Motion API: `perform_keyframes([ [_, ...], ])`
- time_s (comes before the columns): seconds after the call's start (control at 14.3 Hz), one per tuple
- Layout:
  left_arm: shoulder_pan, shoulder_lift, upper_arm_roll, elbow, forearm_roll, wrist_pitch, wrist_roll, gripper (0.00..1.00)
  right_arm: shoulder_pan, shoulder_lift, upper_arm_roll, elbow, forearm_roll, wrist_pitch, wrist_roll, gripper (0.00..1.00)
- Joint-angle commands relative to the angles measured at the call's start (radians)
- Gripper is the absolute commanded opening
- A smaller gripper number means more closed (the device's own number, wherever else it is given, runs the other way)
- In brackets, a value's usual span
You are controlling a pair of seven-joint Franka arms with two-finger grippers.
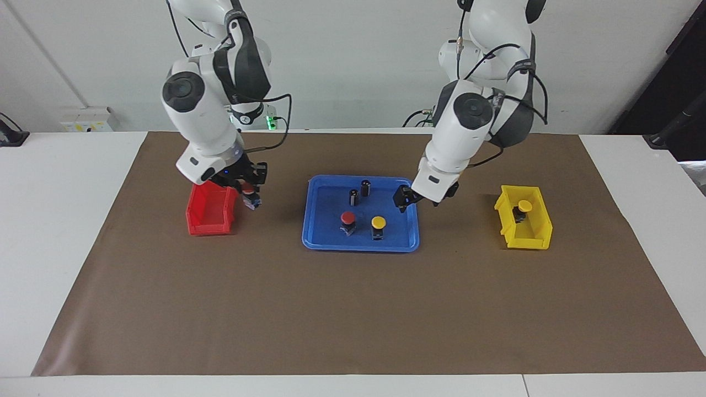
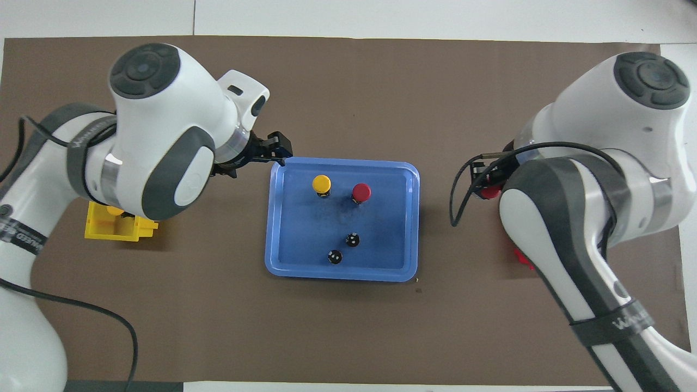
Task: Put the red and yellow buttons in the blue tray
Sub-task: 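Place the second red button in the tray while the left gripper withdraws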
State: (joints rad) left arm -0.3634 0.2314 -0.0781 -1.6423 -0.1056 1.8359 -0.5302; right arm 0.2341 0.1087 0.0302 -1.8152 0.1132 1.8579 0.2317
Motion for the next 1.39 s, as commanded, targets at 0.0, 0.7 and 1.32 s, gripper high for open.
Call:
perform_keyframes([
  [0.0, 0.125, -0.075, -0.002, -0.036, 0.003, -0.046, 0.148, 0.99, 0.069, 0.052, -0.004, -0.009, 0.034, 0.142, 0.121, 0.33],
  [0.7, 0.491, -0.216, -0.002, -0.281, 0.136, 0.043, 0.553, 0.99, 0.163, 0.177, -0.004, -0.006, 0.04, 0.316, 0.21, 0.33],
  [1.32, 0.5, -0.202, -0.005, -0.444, 0.136, 0.221, 0.536, 0.79, 0.168, 0.169, -0.004, -0.059, 0.042, 0.303, 0.21, 0.35],
])
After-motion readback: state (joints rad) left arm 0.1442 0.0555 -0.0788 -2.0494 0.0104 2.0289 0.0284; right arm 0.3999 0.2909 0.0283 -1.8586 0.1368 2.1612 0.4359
